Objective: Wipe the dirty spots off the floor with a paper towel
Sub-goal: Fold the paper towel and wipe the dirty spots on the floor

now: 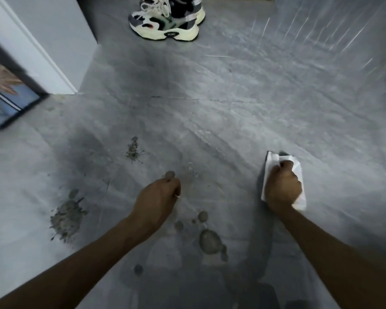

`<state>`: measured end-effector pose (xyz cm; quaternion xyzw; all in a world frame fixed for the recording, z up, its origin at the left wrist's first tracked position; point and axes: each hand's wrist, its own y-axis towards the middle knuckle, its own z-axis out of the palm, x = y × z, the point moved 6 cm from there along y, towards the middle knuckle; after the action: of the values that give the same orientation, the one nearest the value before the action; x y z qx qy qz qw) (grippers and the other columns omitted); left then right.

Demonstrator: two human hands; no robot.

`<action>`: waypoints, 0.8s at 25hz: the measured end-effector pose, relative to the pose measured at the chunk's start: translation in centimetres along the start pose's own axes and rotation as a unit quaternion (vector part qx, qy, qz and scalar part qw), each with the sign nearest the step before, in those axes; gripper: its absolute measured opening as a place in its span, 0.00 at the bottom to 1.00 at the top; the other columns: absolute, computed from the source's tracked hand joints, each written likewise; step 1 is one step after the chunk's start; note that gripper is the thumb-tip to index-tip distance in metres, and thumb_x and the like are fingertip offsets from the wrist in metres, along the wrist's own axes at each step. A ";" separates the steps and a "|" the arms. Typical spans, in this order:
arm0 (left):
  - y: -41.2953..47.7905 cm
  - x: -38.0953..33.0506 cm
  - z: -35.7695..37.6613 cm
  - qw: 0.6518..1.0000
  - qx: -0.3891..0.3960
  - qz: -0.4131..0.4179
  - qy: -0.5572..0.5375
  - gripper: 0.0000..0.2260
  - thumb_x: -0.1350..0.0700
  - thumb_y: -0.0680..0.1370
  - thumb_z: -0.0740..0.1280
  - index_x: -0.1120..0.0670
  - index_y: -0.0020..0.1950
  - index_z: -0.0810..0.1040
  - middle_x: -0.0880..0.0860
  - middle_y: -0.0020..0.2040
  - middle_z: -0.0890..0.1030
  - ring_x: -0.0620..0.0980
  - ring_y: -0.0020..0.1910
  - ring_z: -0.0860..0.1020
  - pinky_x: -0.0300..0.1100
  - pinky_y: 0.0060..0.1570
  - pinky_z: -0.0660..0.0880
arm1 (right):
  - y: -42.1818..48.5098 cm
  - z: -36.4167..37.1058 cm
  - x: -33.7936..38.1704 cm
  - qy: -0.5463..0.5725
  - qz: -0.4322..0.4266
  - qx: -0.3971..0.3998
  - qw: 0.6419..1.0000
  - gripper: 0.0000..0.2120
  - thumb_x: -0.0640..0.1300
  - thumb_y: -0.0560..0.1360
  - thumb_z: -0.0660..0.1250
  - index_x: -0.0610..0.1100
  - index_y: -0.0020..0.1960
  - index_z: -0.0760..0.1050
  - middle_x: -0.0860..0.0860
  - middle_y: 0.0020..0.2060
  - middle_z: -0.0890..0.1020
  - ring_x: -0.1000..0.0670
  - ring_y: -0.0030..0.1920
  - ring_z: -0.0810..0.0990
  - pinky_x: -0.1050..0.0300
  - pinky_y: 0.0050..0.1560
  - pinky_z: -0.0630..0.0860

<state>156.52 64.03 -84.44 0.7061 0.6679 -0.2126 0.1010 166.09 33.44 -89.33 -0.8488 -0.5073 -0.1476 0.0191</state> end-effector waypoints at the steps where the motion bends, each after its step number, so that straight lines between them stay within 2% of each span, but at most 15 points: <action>1: -0.4 1.0 -0.6 1.000 -0.019 -0.018 0.005 0.01 0.60 0.76 0.65 0.54 0.47 0.75 0.54 0.44 0.79 0.56 0.40 0.79 0.45 0.36 0.72 | -1.5 0.3 3.0 -0.012 -0.007 -0.032 0.999 0.09 0.45 0.81 0.60 0.42 0.54 0.75 0.39 0.37 0.82 0.38 0.39 0.82 0.49 0.39 0.74; 2: -0.9 2.2 -1.1 0.998 -0.041 -0.046 0.005 0.02 0.58 0.76 0.65 0.54 0.48 0.75 0.53 0.42 0.79 0.56 0.39 0.79 0.44 0.35 0.71 | -3.6 1.1 7.1 -0.029 -0.055 -0.037 0.997 0.09 0.45 0.81 0.60 0.43 0.56 0.76 0.41 0.37 0.82 0.40 0.38 0.82 0.50 0.37 0.74; 4: -2.3 5.2 -2.2 0.991 -0.072 -0.109 0.007 0.05 0.58 0.76 0.65 0.54 0.51 0.74 0.54 0.43 0.79 0.55 0.41 0.78 0.45 0.36 0.73 | -10.3 4.4 15.7 0.009 -0.197 0.111 0.974 0.13 0.46 0.82 0.56 0.44 0.62 0.73 0.44 0.42 0.83 0.42 0.41 0.83 0.51 0.38 0.74; 5: -3.1 6.6 -2.5 0.989 -0.079 -0.125 0.013 0.07 0.59 0.75 0.65 0.56 0.52 0.74 0.55 0.45 0.80 0.57 0.42 0.78 0.46 0.38 0.74 | -14.7 5.5 19.4 0.024 -0.309 0.167 0.936 0.13 0.47 0.80 0.59 0.45 0.62 0.74 0.46 0.42 0.83 0.44 0.39 0.83 0.53 0.37 0.74; 7: -4.2 8.4 -2.7 0.991 -0.066 -0.118 0.003 0.08 0.63 0.72 0.65 0.61 0.51 0.74 0.61 0.46 0.80 0.61 0.44 0.78 0.49 0.40 0.74 | -21.8 5.1 23.2 0.034 -0.537 0.184 0.822 0.13 0.49 0.70 0.73 0.46 0.53 0.80 0.50 0.32 0.82 0.49 0.27 0.81 0.59 0.25 0.72; 9: -4.9 9.1 -2.2 0.995 -0.029 -0.100 -0.006 0.08 0.65 0.71 0.63 0.64 0.49 0.74 0.64 0.48 0.78 0.62 0.46 0.78 0.51 0.43 0.73 | -21.5 4.3 22.1 0.086 -0.661 0.153 0.730 0.12 0.46 0.64 0.79 0.46 0.45 0.83 0.50 0.26 0.80 0.49 0.20 0.77 0.62 0.19 0.67; 10: -5.0 9.0 -1.7 0.995 -0.004 -0.102 -0.001 0.09 0.66 0.70 0.62 0.64 0.50 0.73 0.64 0.50 0.77 0.62 0.48 0.77 0.51 0.44 0.72 | -19.3 3.9 20.4 0.099 -0.679 0.127 0.716 0.09 0.44 0.66 0.76 0.45 0.45 0.83 0.49 0.26 0.81 0.48 0.20 0.77 0.62 0.18 0.68; 11: -5.0 9.1 -1.1 0.994 0.021 -0.109 0.006 0.11 0.66 0.70 0.62 0.64 0.51 0.72 0.64 0.53 0.75 0.63 0.51 0.75 0.51 0.45 0.71 | -16.1 3.7 18.7 0.100 -0.666 0.108 0.731 0.08 0.44 0.69 0.71 0.44 0.47 0.83 0.48 0.27 0.81 0.47 0.20 0.77 0.61 0.19 0.69; 12: -4.8 9.1 -0.5 0.992 0.047 -0.119 0.017 0.13 0.65 0.70 0.62 0.63 0.53 0.71 0.64 0.57 0.73 0.63 0.54 0.74 0.50 0.46 0.71 | -12.1 3.5 17.0 0.088 -0.616 0.074 0.779 0.10 0.46 0.73 0.65 0.43 0.48 0.83 0.46 0.28 0.82 0.46 0.22 0.79 0.60 0.20 0.70; 14: -4.2 9.1 0.1 0.985 0.087 -0.139 0.056 0.14 0.62 0.70 0.62 0.61 0.56 0.69 0.64 0.60 0.70 0.63 0.56 0.72 0.49 0.45 0.71 | -4.8 3.6 14.1 0.044 -0.409 0.040 0.911 0.14 0.48 0.77 0.57 0.44 0.51 0.80 0.42 0.32 0.82 0.41 0.29 0.81 0.53 0.29 0.74; 15: -3.9 9.2 -0.1 0.983 0.088 -0.147 0.070 0.14 0.61 0.71 0.61 0.60 0.56 0.70 0.62 0.59 0.71 0.62 0.55 0.73 0.48 0.45 0.71 | -2.9 3.8 13.7 0.036 -0.284 0.038 0.957 0.13 0.48 0.79 0.56 0.43 0.52 0.77 0.39 0.35 0.82 0.38 0.34 0.81 0.49 0.35 0.74; 16: -3.6 9.4 -0.5 0.982 0.075 -0.156 0.070 0.13 0.60 0.71 0.61 0.59 0.56 0.70 0.61 0.57 0.74 0.61 0.53 0.74 0.48 0.44 0.71 | -2.5 4.2 14.4 0.043 -0.182 0.038 0.982 0.12 0.47 0.80 0.56 0.42 0.53 0.75 0.37 0.38 0.82 0.35 0.38 0.81 0.46 0.40 0.73; 17: -3.5 9.7 -1.1 0.982 0.051 -0.169 0.060 0.12 0.60 0.72 0.61 0.57 0.55 0.72 0.60 0.54 0.76 0.60 0.51 0.76 0.48 0.43 0.71 | -3.0 5.0 16.5 0.056 -0.124 0.042 0.990 0.12 0.46 0.80 0.56 0.41 0.55 0.74 0.36 0.41 0.82 0.35 0.42 0.81 0.45 0.43 0.73; 18: -3.6 10.1 -1.7 0.982 0.026 -0.181 0.045 0.11 0.60 0.72 0.62 0.56 0.54 0.73 0.59 0.51 0.79 0.60 0.48 0.77 0.47 0.41 0.70 | -4.0 5.9 19.4 0.063 -0.101 0.045 0.992 0.12 0.46 0.81 0.55 0.41 0.57 0.74 0.37 0.43 0.82 0.35 0.44 0.81 0.46 0.44 0.72; 20: -4.0 10.8 -3.0 0.982 -0.024 -0.185 0.031 0.09 0.59 0.73 0.62 0.54 0.52 0.73 0.57 0.45 0.81 0.58 0.42 0.78 0.43 0.35 0.66 | -7.2 8.2 26.9 0.065 -0.162 0.082 0.981 0.15 0.45 0.83 0.51 0.42 0.64 0.71 0.41 0.47 0.83 0.39 0.48 0.81 0.50 0.44 0.71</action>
<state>153.26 75.38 -85.91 0.5736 0.7950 -0.1894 0.0564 173.65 61.44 -90.72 -0.7393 -0.6465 -0.1614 0.0976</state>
